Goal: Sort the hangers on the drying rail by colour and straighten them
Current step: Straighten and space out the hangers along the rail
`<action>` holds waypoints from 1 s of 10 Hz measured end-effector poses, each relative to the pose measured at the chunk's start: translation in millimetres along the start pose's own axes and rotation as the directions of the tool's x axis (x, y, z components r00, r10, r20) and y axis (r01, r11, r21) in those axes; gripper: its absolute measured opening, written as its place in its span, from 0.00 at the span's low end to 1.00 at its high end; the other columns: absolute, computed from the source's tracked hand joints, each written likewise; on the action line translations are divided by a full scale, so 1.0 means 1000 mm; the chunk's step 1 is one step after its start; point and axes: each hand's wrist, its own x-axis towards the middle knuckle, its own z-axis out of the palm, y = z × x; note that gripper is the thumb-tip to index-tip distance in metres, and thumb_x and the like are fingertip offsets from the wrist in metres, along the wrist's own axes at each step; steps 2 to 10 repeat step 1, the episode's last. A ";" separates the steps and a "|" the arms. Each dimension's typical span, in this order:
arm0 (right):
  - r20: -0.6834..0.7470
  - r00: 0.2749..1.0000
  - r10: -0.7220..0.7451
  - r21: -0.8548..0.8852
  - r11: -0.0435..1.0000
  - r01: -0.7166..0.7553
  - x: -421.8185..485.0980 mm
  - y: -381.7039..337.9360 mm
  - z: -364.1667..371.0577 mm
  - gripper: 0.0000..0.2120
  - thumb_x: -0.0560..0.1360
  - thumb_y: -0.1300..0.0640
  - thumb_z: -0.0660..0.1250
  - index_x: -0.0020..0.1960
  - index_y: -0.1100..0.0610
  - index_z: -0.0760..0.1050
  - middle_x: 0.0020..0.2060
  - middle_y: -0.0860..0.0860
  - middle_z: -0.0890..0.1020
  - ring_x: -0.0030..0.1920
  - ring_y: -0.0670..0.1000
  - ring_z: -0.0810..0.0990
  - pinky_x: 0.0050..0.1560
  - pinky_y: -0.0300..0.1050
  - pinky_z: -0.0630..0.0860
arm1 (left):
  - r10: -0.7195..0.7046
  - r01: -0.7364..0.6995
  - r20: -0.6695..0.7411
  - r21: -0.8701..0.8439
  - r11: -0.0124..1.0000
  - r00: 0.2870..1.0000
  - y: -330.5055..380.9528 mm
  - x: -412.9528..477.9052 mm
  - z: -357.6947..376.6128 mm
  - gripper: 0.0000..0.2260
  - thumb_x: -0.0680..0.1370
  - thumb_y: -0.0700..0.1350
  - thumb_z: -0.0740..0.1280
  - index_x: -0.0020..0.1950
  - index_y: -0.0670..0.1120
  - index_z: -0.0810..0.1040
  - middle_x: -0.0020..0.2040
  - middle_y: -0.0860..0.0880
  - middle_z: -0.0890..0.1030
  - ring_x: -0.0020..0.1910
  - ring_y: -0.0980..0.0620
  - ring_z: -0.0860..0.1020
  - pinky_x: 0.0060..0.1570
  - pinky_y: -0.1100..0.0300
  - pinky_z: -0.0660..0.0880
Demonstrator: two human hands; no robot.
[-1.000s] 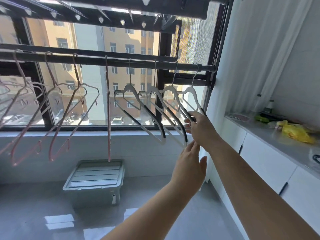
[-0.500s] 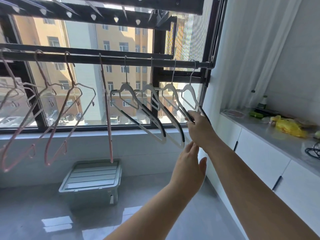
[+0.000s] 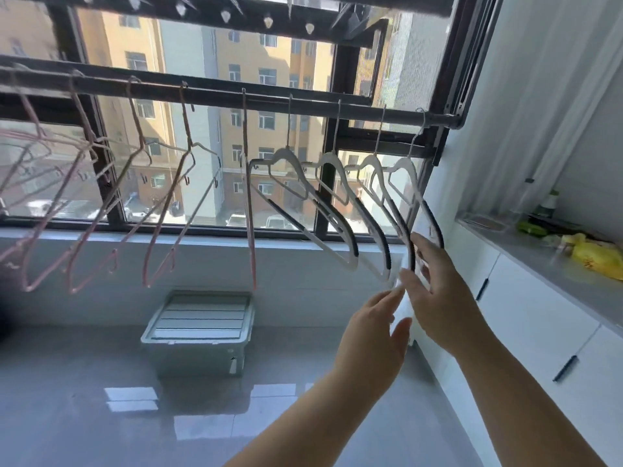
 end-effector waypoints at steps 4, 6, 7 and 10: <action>0.018 1.000 0.007 0.083 0.997 -0.008 -0.027 -0.004 -0.010 0.21 0.75 0.50 0.61 0.66 0.41 0.63 0.64 0.37 0.65 0.66 0.44 0.66 0.65 0.40 0.63 | -0.036 0.027 -0.076 -0.118 0.993 0.996 -0.001 -0.010 -0.023 0.15 0.76 0.43 0.63 0.63 0.51 0.74 0.57 0.54 0.78 0.50 0.62 0.77 0.54 0.69 0.73; 0.018 1.000 0.007 0.083 0.997 -0.008 -0.027 -0.004 -0.010 0.21 0.75 0.50 0.61 0.66 0.41 0.63 0.64 0.37 0.65 0.66 0.44 0.66 0.65 0.40 0.63 | -0.036 0.027 -0.076 -0.118 0.993 0.996 -0.001 -0.010 -0.023 0.15 0.76 0.43 0.63 0.63 0.51 0.74 0.57 0.54 0.78 0.50 0.62 0.77 0.54 0.69 0.73; 0.018 1.000 0.007 0.083 0.997 -0.008 -0.027 -0.004 -0.010 0.21 0.75 0.50 0.61 0.66 0.41 0.63 0.64 0.37 0.65 0.66 0.44 0.66 0.65 0.40 0.63 | -0.036 0.027 -0.076 -0.118 0.993 0.996 -0.001 -0.010 -0.023 0.15 0.76 0.43 0.63 0.63 0.51 0.74 0.57 0.54 0.78 0.50 0.62 0.77 0.54 0.69 0.73; 0.018 1.000 0.007 0.083 0.997 -0.008 -0.027 -0.004 -0.010 0.21 0.75 0.50 0.61 0.66 0.41 0.63 0.64 0.37 0.65 0.66 0.44 0.66 0.65 0.40 0.63 | -0.036 0.027 -0.076 -0.118 0.993 0.996 -0.001 -0.010 -0.023 0.15 0.76 0.43 0.63 0.63 0.51 0.74 0.57 0.54 0.78 0.50 0.62 0.77 0.54 0.69 0.73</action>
